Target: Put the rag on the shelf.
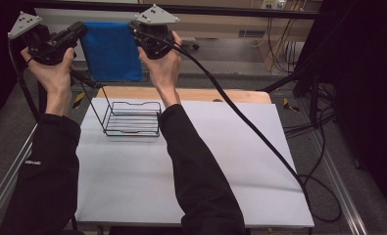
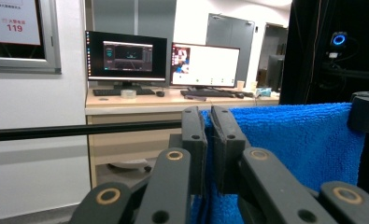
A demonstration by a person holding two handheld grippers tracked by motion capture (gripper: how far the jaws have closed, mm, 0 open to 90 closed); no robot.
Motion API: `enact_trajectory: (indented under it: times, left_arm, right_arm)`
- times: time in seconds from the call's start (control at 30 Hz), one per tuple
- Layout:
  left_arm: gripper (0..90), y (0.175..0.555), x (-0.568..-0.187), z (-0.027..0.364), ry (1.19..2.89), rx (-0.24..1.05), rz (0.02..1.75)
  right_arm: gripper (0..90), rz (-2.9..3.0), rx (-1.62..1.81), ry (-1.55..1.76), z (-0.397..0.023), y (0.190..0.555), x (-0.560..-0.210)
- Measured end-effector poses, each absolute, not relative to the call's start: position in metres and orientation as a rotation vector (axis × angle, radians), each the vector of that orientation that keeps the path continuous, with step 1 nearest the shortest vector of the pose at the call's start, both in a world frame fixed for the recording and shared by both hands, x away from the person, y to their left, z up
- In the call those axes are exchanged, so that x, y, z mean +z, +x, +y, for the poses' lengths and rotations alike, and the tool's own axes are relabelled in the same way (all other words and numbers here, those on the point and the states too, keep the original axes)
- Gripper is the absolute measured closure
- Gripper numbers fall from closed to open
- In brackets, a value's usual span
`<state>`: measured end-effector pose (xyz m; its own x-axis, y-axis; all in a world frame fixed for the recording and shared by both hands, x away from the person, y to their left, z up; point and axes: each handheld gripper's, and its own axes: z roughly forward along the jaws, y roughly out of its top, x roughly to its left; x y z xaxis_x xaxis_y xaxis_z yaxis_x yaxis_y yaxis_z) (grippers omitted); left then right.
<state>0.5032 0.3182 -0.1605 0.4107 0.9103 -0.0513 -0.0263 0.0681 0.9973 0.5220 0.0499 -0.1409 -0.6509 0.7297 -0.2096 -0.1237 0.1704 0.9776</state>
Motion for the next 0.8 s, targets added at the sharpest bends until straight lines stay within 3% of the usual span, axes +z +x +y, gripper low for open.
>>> enact_trajectory:
  times: [0.8]
  left_arm:
    - [84.5, 0.485, -0.202, 0.327, 1.411, 0.832, 0.871]
  right_arm:
    - [87.2, 1.902, 1.576, 0.64, 0.046, 0.513, -0.179]
